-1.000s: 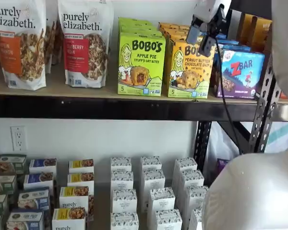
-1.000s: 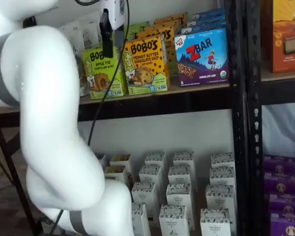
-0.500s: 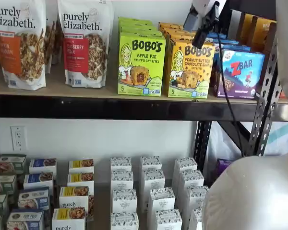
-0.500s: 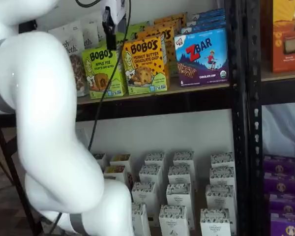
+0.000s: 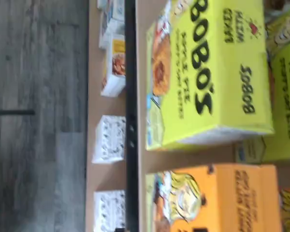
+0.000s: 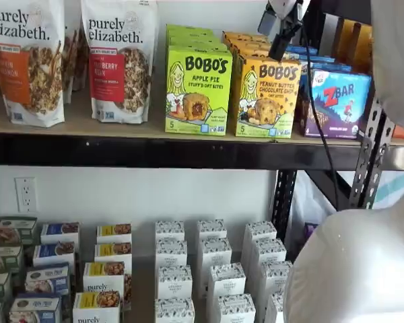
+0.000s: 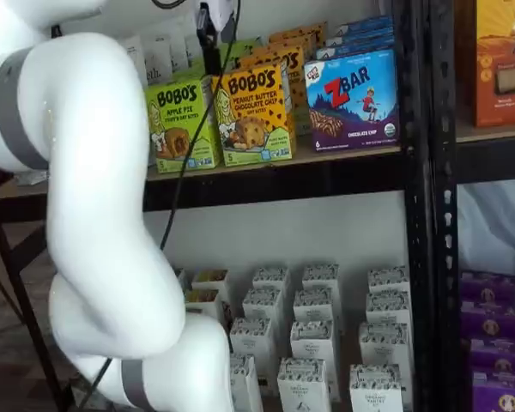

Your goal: Pick up the orange box on the top shelf, the fifth box from the left

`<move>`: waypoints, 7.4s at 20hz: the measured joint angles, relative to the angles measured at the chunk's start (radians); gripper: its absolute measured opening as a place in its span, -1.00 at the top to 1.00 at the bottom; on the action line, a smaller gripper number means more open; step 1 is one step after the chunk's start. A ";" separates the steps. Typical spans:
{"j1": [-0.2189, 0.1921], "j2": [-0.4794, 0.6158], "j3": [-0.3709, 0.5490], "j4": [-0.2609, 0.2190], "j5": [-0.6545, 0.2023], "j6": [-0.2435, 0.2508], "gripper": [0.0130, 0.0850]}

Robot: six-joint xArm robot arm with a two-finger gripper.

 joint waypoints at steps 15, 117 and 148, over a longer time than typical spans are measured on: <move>-0.035 0.146 -0.096 -0.097 0.058 -0.069 -1.00; -0.038 0.242 -0.122 -0.159 0.093 -0.089 0.67; -0.015 0.051 -0.068 -0.163 0.271 -0.058 0.67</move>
